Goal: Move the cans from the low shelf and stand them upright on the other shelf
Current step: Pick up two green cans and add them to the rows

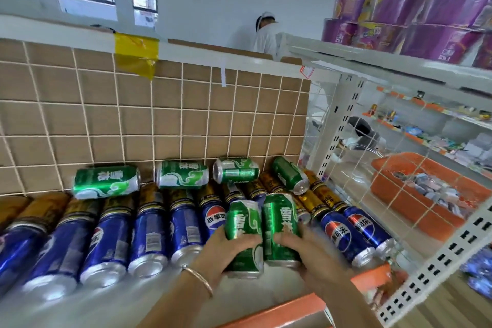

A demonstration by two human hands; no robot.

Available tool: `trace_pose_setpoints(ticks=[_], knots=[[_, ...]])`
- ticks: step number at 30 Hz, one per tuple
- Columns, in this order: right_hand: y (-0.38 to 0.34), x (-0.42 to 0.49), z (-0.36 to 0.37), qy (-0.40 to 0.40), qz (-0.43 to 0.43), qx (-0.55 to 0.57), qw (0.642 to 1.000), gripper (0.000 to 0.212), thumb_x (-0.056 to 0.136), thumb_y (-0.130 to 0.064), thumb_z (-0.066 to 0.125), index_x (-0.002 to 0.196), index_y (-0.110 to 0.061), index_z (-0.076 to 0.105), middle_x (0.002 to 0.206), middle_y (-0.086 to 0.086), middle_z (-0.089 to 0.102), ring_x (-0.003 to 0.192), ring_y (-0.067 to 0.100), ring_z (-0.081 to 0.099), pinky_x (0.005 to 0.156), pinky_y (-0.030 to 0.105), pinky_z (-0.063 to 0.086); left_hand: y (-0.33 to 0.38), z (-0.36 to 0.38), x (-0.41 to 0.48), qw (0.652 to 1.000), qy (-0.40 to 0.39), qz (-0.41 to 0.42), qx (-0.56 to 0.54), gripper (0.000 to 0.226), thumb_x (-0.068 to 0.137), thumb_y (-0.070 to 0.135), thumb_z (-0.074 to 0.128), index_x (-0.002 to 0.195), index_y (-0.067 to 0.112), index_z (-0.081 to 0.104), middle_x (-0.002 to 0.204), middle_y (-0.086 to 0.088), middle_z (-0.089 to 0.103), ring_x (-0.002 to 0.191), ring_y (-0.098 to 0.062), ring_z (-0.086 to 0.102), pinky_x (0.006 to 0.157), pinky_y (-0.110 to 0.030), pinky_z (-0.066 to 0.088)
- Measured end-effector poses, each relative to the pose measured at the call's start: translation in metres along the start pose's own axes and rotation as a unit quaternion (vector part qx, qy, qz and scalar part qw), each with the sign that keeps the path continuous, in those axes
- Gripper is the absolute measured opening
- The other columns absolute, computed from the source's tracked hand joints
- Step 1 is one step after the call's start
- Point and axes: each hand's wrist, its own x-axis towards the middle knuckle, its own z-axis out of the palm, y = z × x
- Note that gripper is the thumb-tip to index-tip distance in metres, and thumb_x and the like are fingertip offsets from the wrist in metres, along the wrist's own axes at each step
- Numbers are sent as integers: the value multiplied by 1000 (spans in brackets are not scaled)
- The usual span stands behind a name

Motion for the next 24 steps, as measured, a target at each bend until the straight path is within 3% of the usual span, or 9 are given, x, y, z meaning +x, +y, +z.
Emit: trace_pose_setpoints(ticks=[2, 4, 6, 10, 13, 16, 18, 21, 24], knots=[[4, 6, 22, -16, -8, -28, 999, 44, 81, 5, 63, 118, -17, 54, 99, 10, 73, 89, 23, 71, 73, 36, 58, 1, -21, -10, 999, 43, 4, -11, 47, 59, 20, 83, 101, 13, 62, 84, -9, 73, 76, -24, 69, 70, -33, 56], [12, 11, 49, -37, -12, -51, 998, 45, 82, 3, 64, 120, -19, 52, 105, 9, 71, 96, 24, 68, 83, 41, 56, 1, -44, -26, 997, 71, 9, -28, 69, 41, 31, 83, 105, 13, 63, 92, -12, 73, 84, -28, 70, 79, -39, 57], [20, 13, 79, -61, -11, -65, 996, 44, 82, 3, 64, 119, -17, 51, 108, 11, 68, 98, 23, 65, 80, 36, 53, 1, -72, -47, 994, 98, 22, -46, 75, 38, 30, 83, 108, 11, 63, 96, -14, 73, 89, -31, 70, 85, -45, 56], [38, 8, 153, -133, 17, -65, 989, 54, 72, -1, 74, 120, -15, 53, 108, 12, 69, 98, 27, 67, 77, 36, 53, 3, -130, -101, 986, 126, 62, -91, 67, 44, 21, 81, 107, 3, 63, 101, -20, 71, 87, -32, 69, 79, -40, 58], [46, -9, 212, -182, 33, -69, 980, 65, 55, -19, 72, 118, -15, 56, 105, 9, 69, 98, 26, 65, 83, 41, 51, 5, -171, -148, 978, 161, 77, -112, 48, 53, 14, 73, 99, 5, 64, 89, -16, 72, 72, -25, 69, 61, -30, 57], [54, -31, 263, -215, 55, -100, 970, 64, 45, -21, 65, 106, -5, 54, 103, 4, 62, 99, 23, 56, 90, 37, 41, 2, -212, -197, 969, 184, 83, -143, 35, 56, 13, 65, 90, 4, 65, 75, -14, 71, 62, -22, 67, 57, -28, 55], [66, -50, 296, -242, 58, -112, 962, 68, 38, -26, 70, 101, -6, 58, 98, 5, 64, 99, 25, 58, 95, 44, 42, -6, -236, -233, 962, 205, 84, -159, 34, 52, 11, 66, 85, 2, 67, 76, -17, 70, 62, -24, 67, 58, -29, 56], [88, -83, 345, -280, 51, -93, 954, 64, 38, -30, 74, 100, -14, 66, 98, 12, 69, 103, 37, 63, 97, 54, 44, -16, -267, -289, 947, 243, 90, -190, 9, 66, 3, 67, 73, 1, 71, 75, -20, 70, 58, -26, 67, 57, -31, 57], [106, -116, 393, -329, 63, -65, 940, 40, 58, -14, 74, 97, -8, 69, 89, 19, 71, 86, 38, 70, 77, 50, 57, -29, -300, -339, 929, 289, 101, -207, 9, 79, -3, 59, 76, -4, 68, 69, -19, 70, 54, -25, 67, 51, -30, 57]])
